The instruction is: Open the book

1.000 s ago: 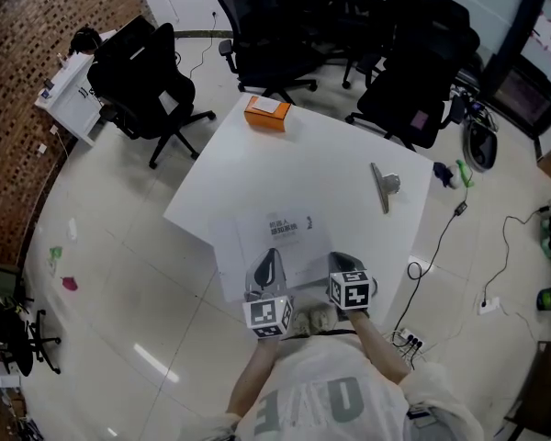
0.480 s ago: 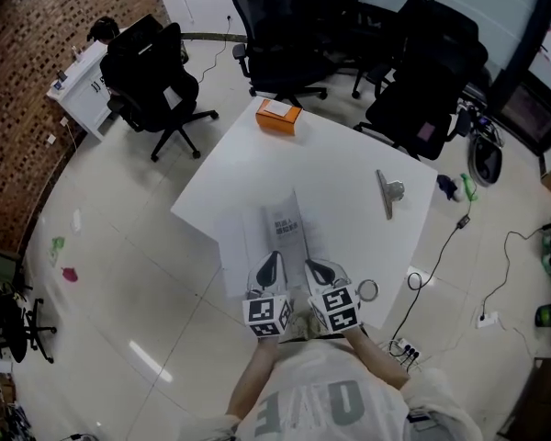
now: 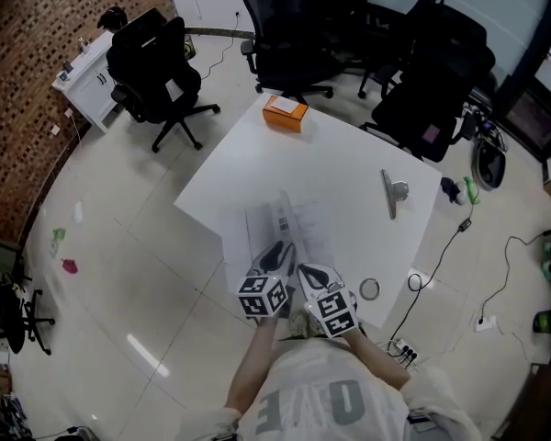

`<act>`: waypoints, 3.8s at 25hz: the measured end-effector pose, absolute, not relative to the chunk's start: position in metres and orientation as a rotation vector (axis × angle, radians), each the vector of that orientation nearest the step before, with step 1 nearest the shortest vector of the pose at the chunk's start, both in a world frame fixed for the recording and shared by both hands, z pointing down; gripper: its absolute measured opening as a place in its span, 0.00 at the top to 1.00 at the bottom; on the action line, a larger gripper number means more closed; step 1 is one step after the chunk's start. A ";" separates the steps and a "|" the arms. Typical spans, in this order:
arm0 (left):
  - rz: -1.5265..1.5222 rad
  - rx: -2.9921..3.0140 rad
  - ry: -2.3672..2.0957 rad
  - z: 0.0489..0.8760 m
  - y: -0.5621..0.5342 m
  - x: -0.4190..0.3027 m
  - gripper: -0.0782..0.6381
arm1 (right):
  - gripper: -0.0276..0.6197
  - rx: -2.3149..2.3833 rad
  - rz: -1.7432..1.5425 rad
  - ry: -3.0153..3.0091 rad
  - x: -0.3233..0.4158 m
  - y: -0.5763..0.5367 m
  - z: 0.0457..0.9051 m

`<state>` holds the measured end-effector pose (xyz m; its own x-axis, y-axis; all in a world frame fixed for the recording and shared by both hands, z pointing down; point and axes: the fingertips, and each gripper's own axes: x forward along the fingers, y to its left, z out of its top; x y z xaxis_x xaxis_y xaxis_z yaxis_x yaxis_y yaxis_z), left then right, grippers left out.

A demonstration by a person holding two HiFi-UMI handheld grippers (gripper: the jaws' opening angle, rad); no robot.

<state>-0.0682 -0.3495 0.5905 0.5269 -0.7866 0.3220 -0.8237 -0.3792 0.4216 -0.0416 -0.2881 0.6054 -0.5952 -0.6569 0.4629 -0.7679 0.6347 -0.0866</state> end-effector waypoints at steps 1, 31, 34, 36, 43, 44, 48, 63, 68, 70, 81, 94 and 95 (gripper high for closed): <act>0.075 2.224 -1.289 0.590 -0.350 -0.067 0.71 | 0.95 1.126 0.393 -2.469 -0.041 -0.288 0.606; 0.109 2.088 -1.557 0.601 -0.338 -0.152 0.81 | 0.95 1.325 0.695 -2.280 0.015 -0.302 0.666; 0.115 2.056 -1.605 0.605 -0.335 -0.172 0.80 | 0.95 1.310 0.722 -2.236 0.015 -0.301 0.679; 0.129 2.040 -1.631 0.608 -0.335 -0.182 0.79 | 0.95 1.288 0.723 -2.212 0.016 -0.299 0.687; 0.189 1.974 -1.687 0.643 -0.340 -0.212 0.77 | 0.95 1.244 0.727 -2.146 0.020 -0.294 0.704; 0.195 1.954 -1.696 0.650 -0.339 -0.219 0.76 | 0.95 1.240 0.730 -2.138 0.020 -0.292 0.707; 0.198 1.923 -1.721 0.665 -0.336 -0.233 0.76 | 0.95 1.235 0.741 -2.116 0.023 -0.289 0.713; 0.510 1.886 -1.905 0.719 -0.314 -0.238 0.88 | 0.95 1.235 0.742 -2.113 0.024 -0.290 0.716; 0.449 1.882 -1.986 0.695 -0.316 -0.249 0.87 | 0.95 1.252 0.763 -2.135 0.023 -0.293 0.711; 0.417 1.889 -2.022 0.682 -0.317 -0.254 0.88 | 0.95 1.267 0.766 -2.156 0.022 -0.297 0.705; 0.051 1.978 -2.204 0.576 -0.315 -0.266 0.87 | 0.95 1.346 0.768 -2.279 0.014 -0.308 0.666; -0.326 2.356 -2.039 0.435 -0.323 -0.178 0.87 | 0.95 1.512 0.565 -2.758 -0.003 -0.337 0.485; -0.293 2.391 -2.008 0.437 -0.323 -0.164 0.87 | 0.95 1.504 0.560 -2.773 -0.006 -0.335 0.481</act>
